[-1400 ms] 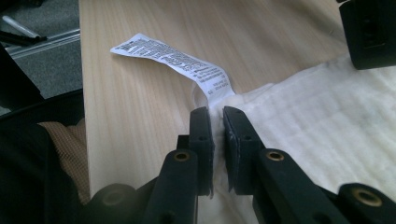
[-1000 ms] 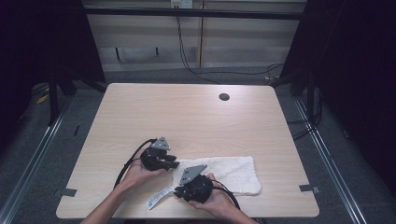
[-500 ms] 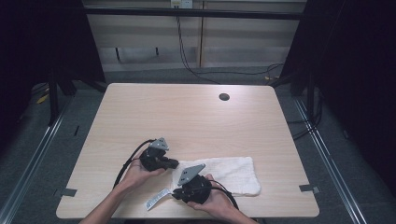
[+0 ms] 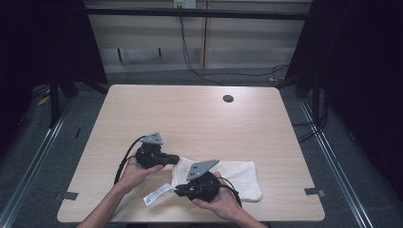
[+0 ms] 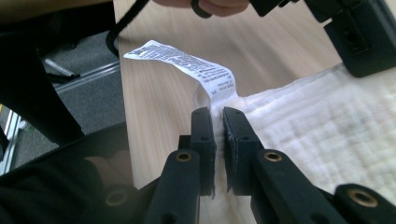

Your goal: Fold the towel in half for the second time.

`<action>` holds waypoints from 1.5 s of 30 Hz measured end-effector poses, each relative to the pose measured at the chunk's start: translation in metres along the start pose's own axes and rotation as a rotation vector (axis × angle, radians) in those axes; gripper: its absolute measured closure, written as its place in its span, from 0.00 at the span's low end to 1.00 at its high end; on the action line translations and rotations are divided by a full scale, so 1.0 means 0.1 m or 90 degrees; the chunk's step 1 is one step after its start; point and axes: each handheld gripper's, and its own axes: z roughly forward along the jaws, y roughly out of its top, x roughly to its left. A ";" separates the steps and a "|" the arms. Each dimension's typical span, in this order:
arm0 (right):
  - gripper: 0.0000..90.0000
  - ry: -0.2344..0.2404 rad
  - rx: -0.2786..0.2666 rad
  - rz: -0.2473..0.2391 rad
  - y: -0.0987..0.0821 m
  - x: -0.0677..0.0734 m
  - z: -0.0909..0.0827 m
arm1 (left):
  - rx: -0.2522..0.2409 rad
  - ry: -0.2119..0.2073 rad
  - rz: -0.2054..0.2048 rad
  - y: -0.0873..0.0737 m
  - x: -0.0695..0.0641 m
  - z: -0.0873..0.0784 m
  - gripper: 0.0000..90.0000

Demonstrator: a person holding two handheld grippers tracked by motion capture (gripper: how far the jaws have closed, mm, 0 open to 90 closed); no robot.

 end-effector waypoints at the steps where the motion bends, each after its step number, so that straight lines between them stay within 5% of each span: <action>1: 0.93 0.001 -0.002 0.002 0.01 0.00 -0.01 | -0.001 0.003 -0.004 0.01 0.00 -0.01 0.95; 11: 0.93 0.013 -0.009 -0.018 0.14 0.01 0.05 | -0.038 0.014 0.002 0.08 -0.04 -0.23 0.95; 31: 0.94 0.020 -0.068 -0.021 0.57 0.00 0.18 | -0.056 0.057 -0.055 -0.02 0.19 -0.51 0.95; 40: 0.94 0.028 -0.071 -0.046 0.81 0.03 0.25 | -0.077 0.048 -0.086 -0.03 0.31 -0.78 0.95; 45: 0.94 0.043 -0.110 -0.040 0.92 0.02 0.19 | -0.117 0.053 -0.089 0.01 0.30 -0.99 0.95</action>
